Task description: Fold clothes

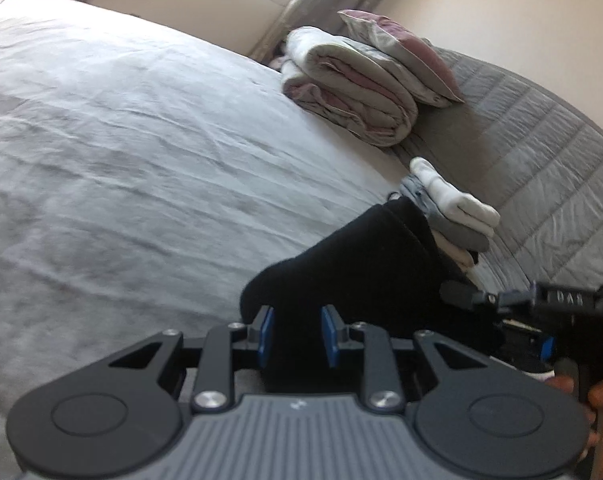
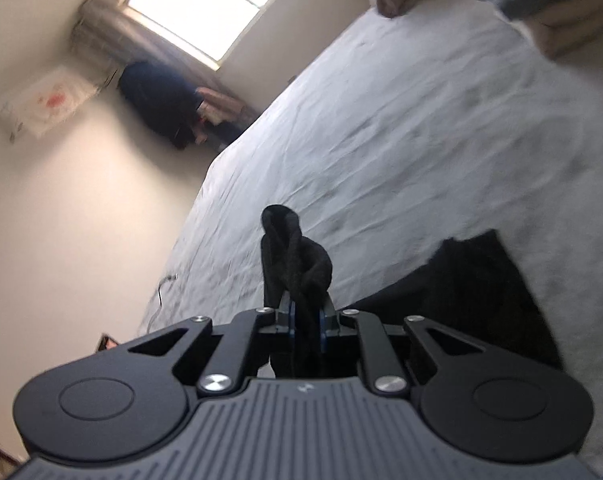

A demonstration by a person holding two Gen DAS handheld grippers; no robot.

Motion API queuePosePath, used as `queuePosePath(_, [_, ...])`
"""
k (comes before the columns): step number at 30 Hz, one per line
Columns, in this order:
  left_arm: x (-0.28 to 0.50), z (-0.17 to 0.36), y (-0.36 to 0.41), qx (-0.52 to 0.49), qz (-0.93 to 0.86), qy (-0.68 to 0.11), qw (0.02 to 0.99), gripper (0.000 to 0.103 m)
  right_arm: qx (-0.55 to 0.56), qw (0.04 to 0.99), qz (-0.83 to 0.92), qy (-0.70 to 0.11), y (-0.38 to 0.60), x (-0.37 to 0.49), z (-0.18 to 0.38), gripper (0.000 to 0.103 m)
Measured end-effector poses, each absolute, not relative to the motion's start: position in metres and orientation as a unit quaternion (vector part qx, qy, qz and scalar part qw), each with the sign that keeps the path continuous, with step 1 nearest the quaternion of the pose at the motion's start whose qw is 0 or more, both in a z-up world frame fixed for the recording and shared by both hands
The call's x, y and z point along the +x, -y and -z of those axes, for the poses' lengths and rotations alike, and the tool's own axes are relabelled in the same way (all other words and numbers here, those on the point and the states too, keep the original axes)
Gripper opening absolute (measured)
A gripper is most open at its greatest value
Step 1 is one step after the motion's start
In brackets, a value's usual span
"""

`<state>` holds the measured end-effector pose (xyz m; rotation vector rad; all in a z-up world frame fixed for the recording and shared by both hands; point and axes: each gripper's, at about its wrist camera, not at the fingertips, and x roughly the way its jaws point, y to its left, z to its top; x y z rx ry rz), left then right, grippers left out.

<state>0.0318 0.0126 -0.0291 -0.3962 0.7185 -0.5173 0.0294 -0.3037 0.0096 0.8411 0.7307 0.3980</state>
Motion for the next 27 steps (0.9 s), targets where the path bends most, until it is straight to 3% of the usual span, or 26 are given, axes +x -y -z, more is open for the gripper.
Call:
queuePosePath(11, [0.033, 0.039, 0.016, -0.171, 0.27, -0.363, 0.875, 0.025, 0.445, 0.792, -0.13, -0.397, 0.343, 0.012, 0.014, 0.014])
queuePosePath(19, [0.033, 0.046, 0.03, -0.151, 0.282, -0.378, 0.869, 0.026, 0.414, 0.798, -0.103, -0.426, 0.356, 0.006, 0.025, 0.015])
queuePosePath(23, [0.031, 0.044, 0.031, -0.146, 0.274, -0.371, 0.875, 0.027, 0.372, 0.819, -0.093, -0.426, 0.356, 0.005, 0.021, 0.023])
queuePosePath(25, [0.029, 0.04, 0.028, -0.148, 0.26, -0.358, 0.884, 0.028, 0.348, 0.839, -0.093, -0.407, 0.353, 0.002, 0.013, 0.035])
queuePosePath(27, [0.028, 0.036, 0.024, -0.151, 0.245, -0.343, 0.894, 0.028, 0.309, 0.869, -0.087, -0.377, 0.348, -0.002, 0.003, 0.036])
